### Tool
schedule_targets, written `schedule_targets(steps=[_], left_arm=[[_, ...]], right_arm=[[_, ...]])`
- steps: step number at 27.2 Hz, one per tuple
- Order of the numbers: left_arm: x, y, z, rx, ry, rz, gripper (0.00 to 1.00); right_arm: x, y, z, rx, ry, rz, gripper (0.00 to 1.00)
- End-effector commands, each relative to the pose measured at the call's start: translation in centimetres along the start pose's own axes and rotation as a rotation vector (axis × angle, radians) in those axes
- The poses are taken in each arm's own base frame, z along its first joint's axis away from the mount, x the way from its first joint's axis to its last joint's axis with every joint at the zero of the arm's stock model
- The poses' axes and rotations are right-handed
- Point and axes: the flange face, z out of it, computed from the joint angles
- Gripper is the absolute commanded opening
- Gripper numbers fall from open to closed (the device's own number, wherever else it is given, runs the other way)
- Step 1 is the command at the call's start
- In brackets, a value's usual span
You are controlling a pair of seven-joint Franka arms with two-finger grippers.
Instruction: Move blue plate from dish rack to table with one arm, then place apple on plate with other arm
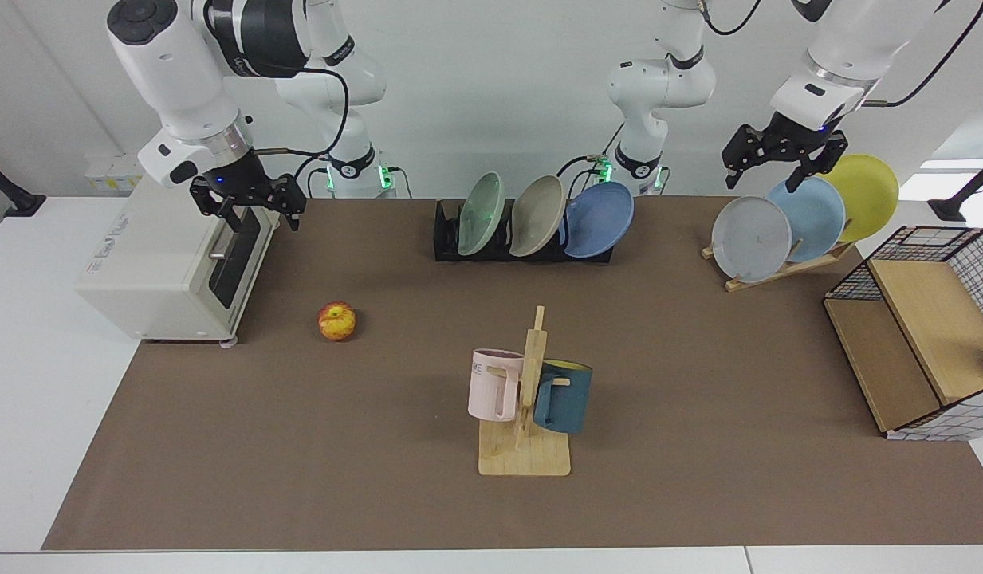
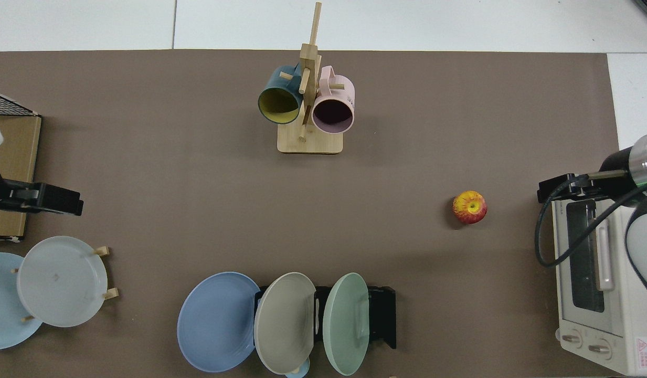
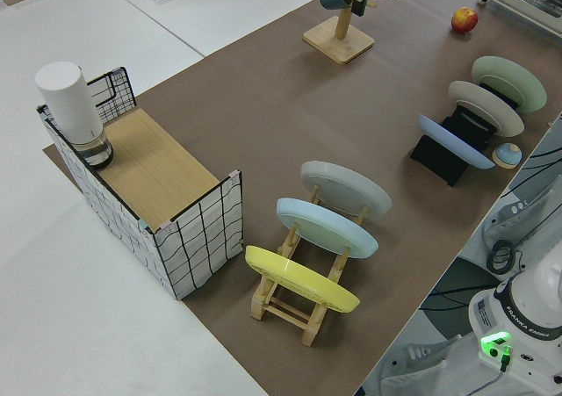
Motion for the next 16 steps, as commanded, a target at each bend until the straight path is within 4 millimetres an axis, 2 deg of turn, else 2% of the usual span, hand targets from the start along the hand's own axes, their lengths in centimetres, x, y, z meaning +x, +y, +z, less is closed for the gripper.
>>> schedule_targets(steps=[1, 9, 13, 16], left_arm=[[-1.0, -0.2, 0.0, -0.005, -0.005, -0.002, 1.0], [-2.0, -0.2, 0.2, -0.005, -0.026, -0.003, 1.0], [-3.6, 0.1, 1.3, -0.012, -0.041, 0.004, 1.0], [-4.2, 0.8, 3.3, -0.023, -0.079, 0.011, 1.0]], right_arm=[[0.2, 0.0, -0.2, 0.022, 0.007, 0.022, 1.0], [0.2, -0.6, 0.0, 0.015, -0.002, 0.016, 1.0], [0.2, -0.6, 0.0, 0.015, -0.001, 0.02, 1.0], [0.3, -0.6, 0.0, 0.013, 0.003, 0.02, 1.0]])
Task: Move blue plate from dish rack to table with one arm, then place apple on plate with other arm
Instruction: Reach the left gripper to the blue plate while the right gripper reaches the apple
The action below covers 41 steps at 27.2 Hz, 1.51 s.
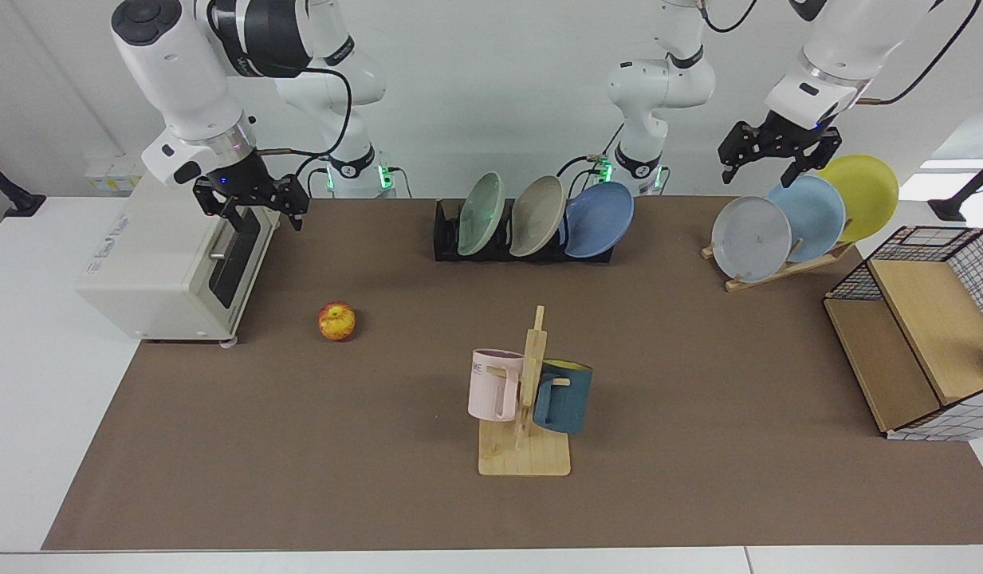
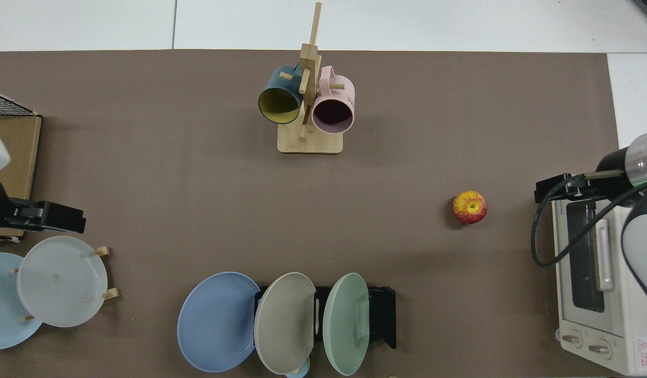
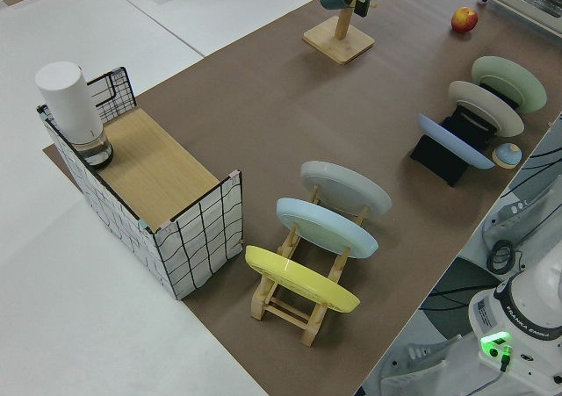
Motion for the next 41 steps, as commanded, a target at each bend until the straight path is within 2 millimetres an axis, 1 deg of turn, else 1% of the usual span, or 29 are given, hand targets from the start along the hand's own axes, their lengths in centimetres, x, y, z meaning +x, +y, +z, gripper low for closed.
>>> schedule_targets(steps=[1, 5, 7, 9, 12, 14, 16, 17, 19, 25, 28, 31, 33, 39, 41], left_arm=[[-2.8, 1.1, 2.4, -0.018, -0.034, 0.019, 1.0], [-3.9, 1.8, 4.3, -0.014, -0.021, 0.029, 1.0], [-4.2, 2.5, 5.5, -0.02, -0.003, 0.037, 1.0], [-4.9, 3.1, 6.4, -0.028, 0.009, 0.042, 1.0], [-6.6, 3.8, 8.4, -0.05, -0.002, 0.044, 1.0], [-7.8, 4.4, 9.7, -0.062, 0.013, 0.047, 0.99], [-9.0, 5.0, 11.5, -0.065, 0.029, 0.05, 0.99], [-9.5, 5.3, 12.6, -0.065, 0.029, 0.05, 0.99], [-10.4, 6.0, 14.1, -0.06, 0.026, 0.052, 0.99], [-11.4, 6.8, 18.5, -0.08, 0.04, 0.044, 0.98], [-11.8, 6.7, 19.9, -0.086, 0.022, 0.037, 0.94], [-12.4, 7.7, 21.2, -0.101, 0.004, 0.042, 0.91], [-12.5, 8.3, 22.0, -0.107, 0.004, 0.044, 0.91], [-12.5, 8.4, 22.8, -0.112, -0.003, 0.042, 0.9], [-12.6, 8.5, 23.2, -0.111, -0.01, 0.045, 0.86]], right_arm=[[0.2, -0.2, -0.1, 0.013, 0.004, 0.02, 1.0], [0.3, -0.2, -0.2, 0.013, 0.004, 0.02, 1.0], [0.3, -0.2, -0.2, 0.013, 0.005, 0.02, 1.0], [0.4, -0.3, -0.1, 0.013, 0.007, 0.019, 1.0], [0.6, -0.5, 0.2, 0.013, 0.005, 0.022, 1.0], [1.2, -0.9, 0.8, 0.012, 0.009, 0.05, 1.0], [1.3, -1.4, 0.9, 0.012, 0.014, 0.068, 1.0], [1.6, -2.0, 1.4, 0.011, 0.011, 0.064, 1.0], [2.4, -3.1, 2.3, 0.01, 0.018, 0.046, 1.0], [4.4, -3.5, 4.4, 0.017, 0.054, 0.045, 1.0], [5.2, -3.9, 6.0, 0.016, 0.053, 0.039, 1.0], [5.9, -4.1, 8.2, 0.013, 0.033, 0.038, 1.0], [6.1, -4.1, 9.9, 0.013, 0.036, 0.036, 1.0], [5.5, -4.7, 14.9, 0.01, 0.037, 0.022, 1.0], [5.3, -4.7, 16.2, 0.008, 0.034, 0.016, 1.0]])
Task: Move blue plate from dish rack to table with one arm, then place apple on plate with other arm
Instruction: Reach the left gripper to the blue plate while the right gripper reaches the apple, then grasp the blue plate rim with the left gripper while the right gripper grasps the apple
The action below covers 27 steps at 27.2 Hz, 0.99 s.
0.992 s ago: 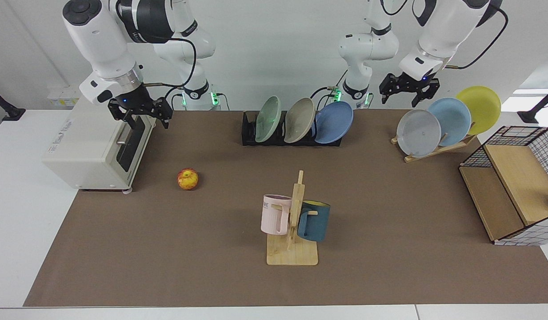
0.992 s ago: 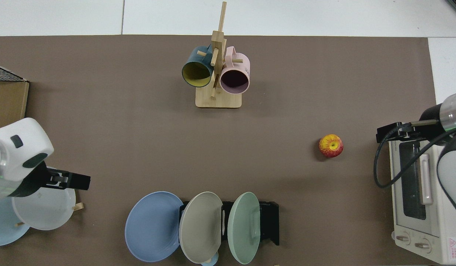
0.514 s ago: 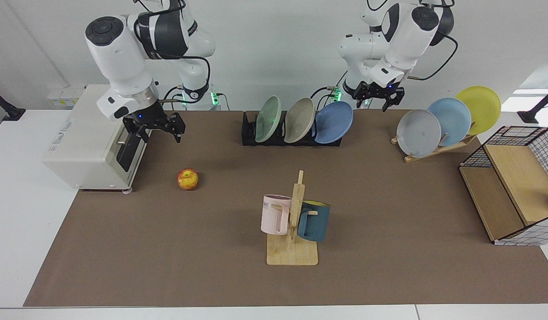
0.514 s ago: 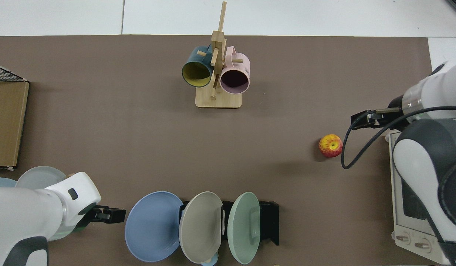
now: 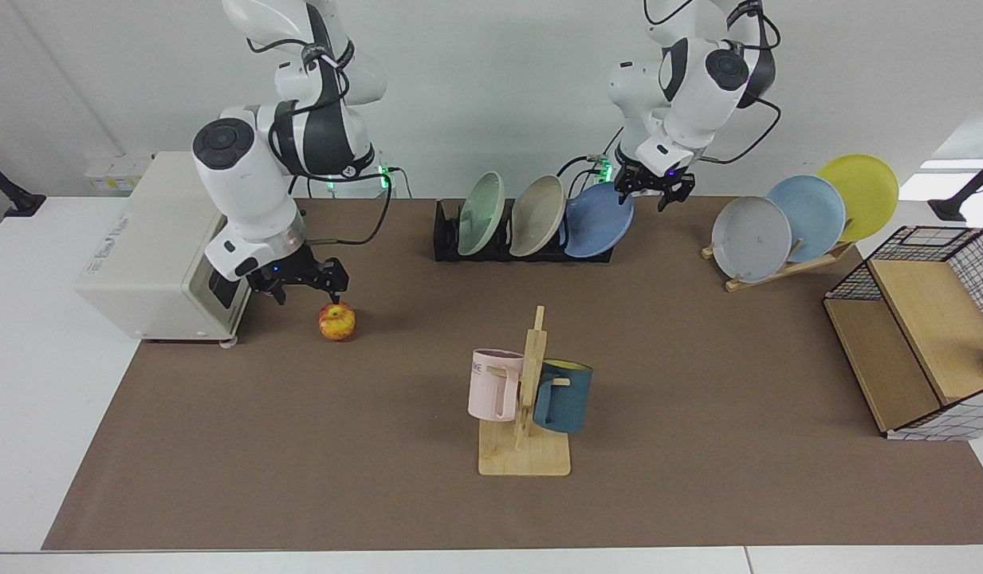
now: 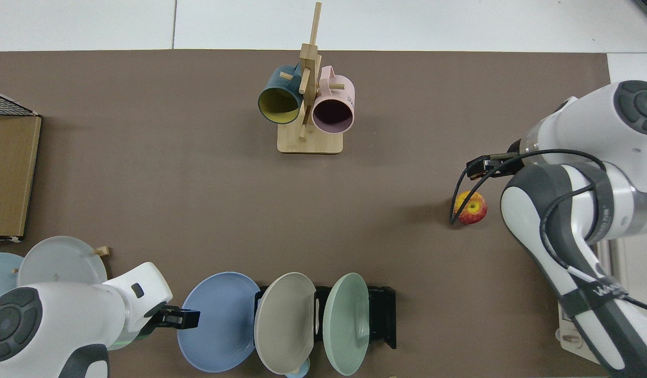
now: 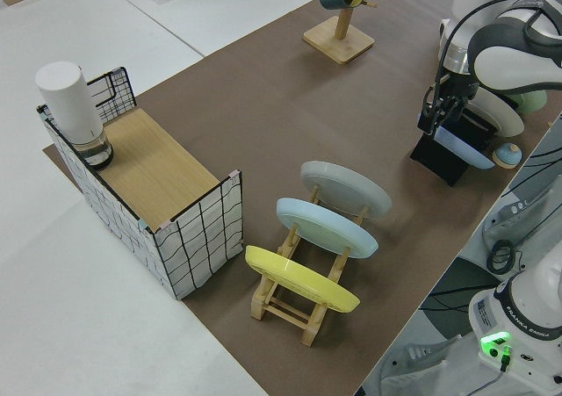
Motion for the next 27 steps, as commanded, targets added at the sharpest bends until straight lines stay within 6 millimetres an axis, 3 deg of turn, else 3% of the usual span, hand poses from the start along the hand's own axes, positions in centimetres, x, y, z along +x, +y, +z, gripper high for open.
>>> schedule_targets(steps=[1, 4, 8, 12, 20, 27], left_arm=[[-0.8, 0.1, 1.0, -0.009, 0.015, -0.007, 0.84], [-1.0, 0.8, 1.9, 0.0, 0.0, 0.012, 0.75], [-0.9, 0.8, 2.2, -0.001, -0.014, 0.014, 0.37], [-1.1, 0.9, 2.3, 0.0, -0.026, 0.023, 0.19], [-0.9, 1.2, 1.8, 0.057, -0.022, 0.051, 0.15], [-0.6, 0.7, -1.5, 0.167, -0.044, 0.084, 0.07]], right_arm=[[-1.3, -0.2, 3.2, 0.012, 0.005, 0.004, 1.0], [-1.8, -0.3, 4.8, 0.004, 0.002, -0.005, 1.0], [-2.7, -0.3, 6.6, 0.0, -0.016, -0.014, 1.0], [-3.1, 0.0, 8.1, -0.002, -0.005, -0.025, 1.0], [-2.5, -0.2, 11.4, -0.003, 0.004, -0.023, 1.0], [-1.8, -0.1, 14.2, -0.004, 0.015, -0.025, 1.0]])
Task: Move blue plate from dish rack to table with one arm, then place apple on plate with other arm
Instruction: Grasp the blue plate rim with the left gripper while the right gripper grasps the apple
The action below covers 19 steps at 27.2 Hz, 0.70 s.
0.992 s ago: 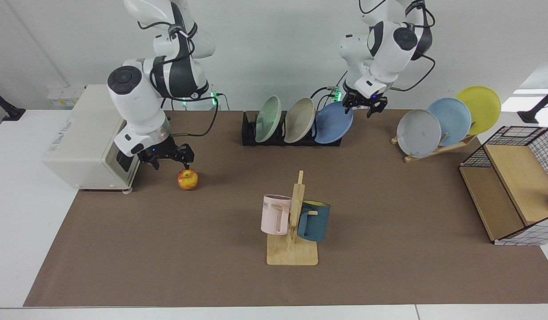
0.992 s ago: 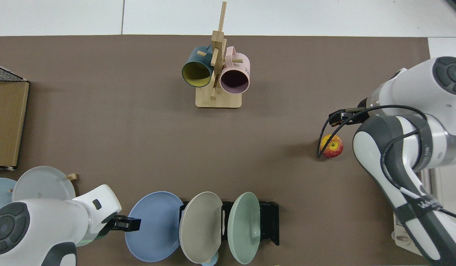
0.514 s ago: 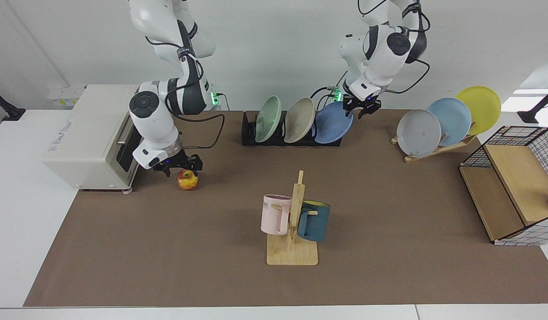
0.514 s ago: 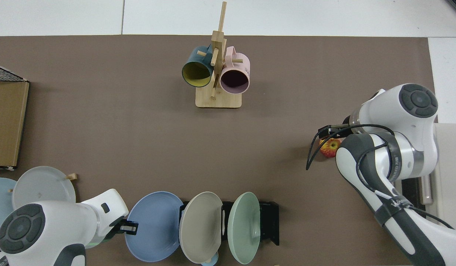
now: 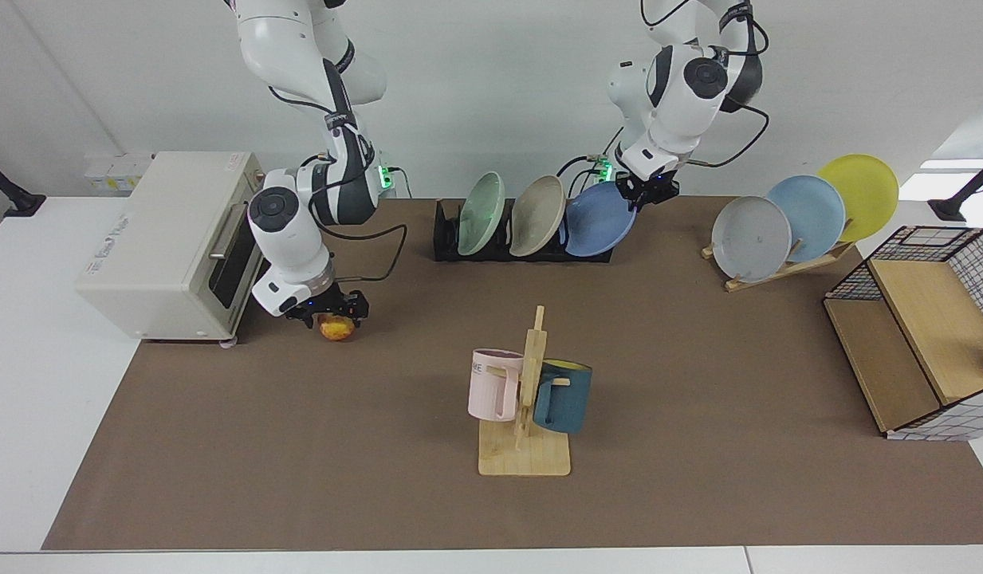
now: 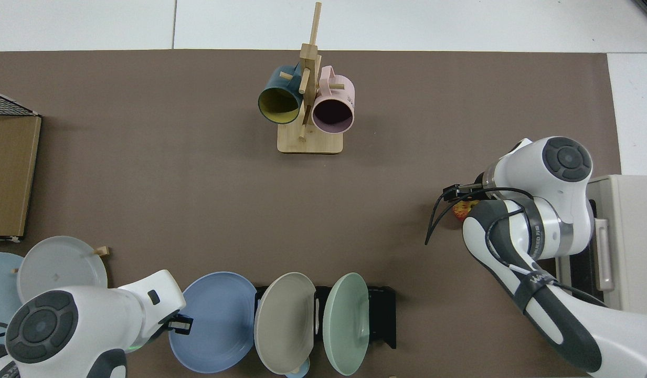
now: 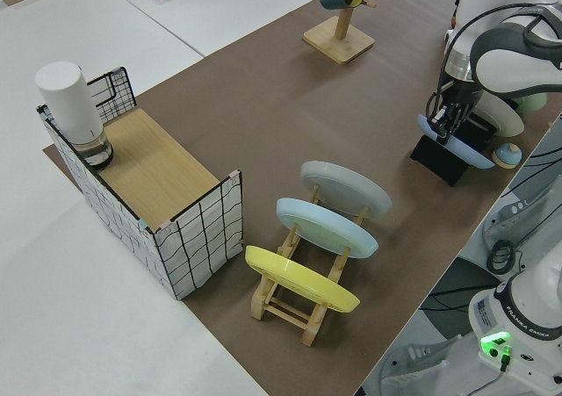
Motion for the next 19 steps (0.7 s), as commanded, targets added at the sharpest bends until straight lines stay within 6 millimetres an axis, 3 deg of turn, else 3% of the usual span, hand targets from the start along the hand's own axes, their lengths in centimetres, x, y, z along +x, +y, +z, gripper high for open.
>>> schedule_targets(steps=[1, 12, 19], left_arm=[[-0.1, -0.6, -3.3, 0.072, -0.005, 0.013, 0.06], [0.4, -3.6, -11.7, 0.083, 0.074, -0.068, 0.02], [1.9, -6.2, -12.2, 0.053, 0.113, -0.096, 0.0]], right_arm=[[0.5, -0.1, 2.2, -0.001, 0.013, -0.014, 1.0], [0.1, 0.4, 2.3, -0.005, -0.015, -0.006, 0.99], [-0.7, 0.1, 2.7, -0.005, -0.032, -0.006, 0.99]])
